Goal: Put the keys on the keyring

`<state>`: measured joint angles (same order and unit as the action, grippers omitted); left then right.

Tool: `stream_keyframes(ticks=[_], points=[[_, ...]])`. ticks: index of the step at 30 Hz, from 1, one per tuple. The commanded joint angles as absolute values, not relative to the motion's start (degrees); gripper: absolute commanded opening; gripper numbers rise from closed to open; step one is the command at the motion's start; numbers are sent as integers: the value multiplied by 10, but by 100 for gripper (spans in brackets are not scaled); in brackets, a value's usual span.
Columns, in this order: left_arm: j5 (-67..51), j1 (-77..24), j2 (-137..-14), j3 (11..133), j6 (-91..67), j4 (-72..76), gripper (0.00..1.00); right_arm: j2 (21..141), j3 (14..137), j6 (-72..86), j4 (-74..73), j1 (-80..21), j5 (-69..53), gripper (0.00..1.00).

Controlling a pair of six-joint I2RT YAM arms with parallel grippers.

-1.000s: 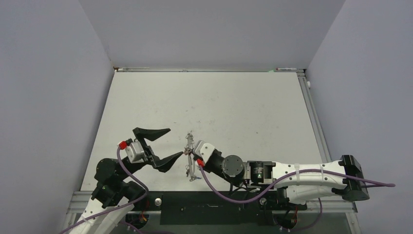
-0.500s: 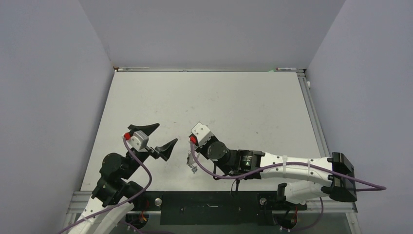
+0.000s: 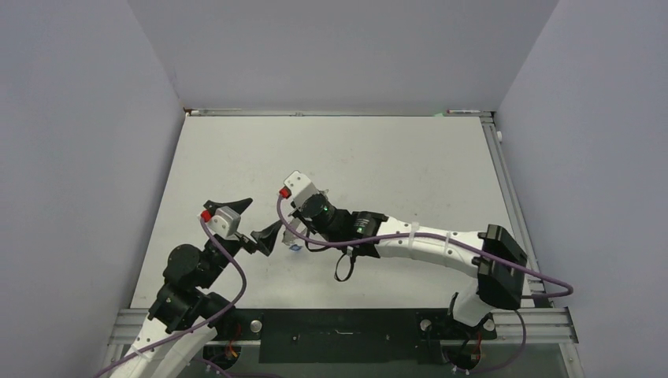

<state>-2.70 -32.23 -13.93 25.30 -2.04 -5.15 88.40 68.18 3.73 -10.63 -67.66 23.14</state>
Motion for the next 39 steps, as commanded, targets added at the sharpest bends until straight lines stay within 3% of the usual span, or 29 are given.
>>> stream_keyframes(ticks=[1,5,8,20,29,35,39], points=[[-5,-316,-130,279,-10,-47,96,954,781,30,-92,-651,181,5],[16,-313,-124,280,-6,-51,96,1030,896,5,-110,-645,158,5],[30,-313,-119,280,-3,-54,96,1050,913,-12,-107,-644,163,5],[23,-308,-120,281,-3,-50,96,983,577,120,-33,-609,72,5],[20,-305,-124,282,-3,-54,96,987,547,137,-93,-604,59,6],[21,-305,-124,281,-3,-54,96,978,538,151,-121,-604,63,30],[20,-305,-126,281,-3,-54,96,937,537,151,-136,-604,68,38]])
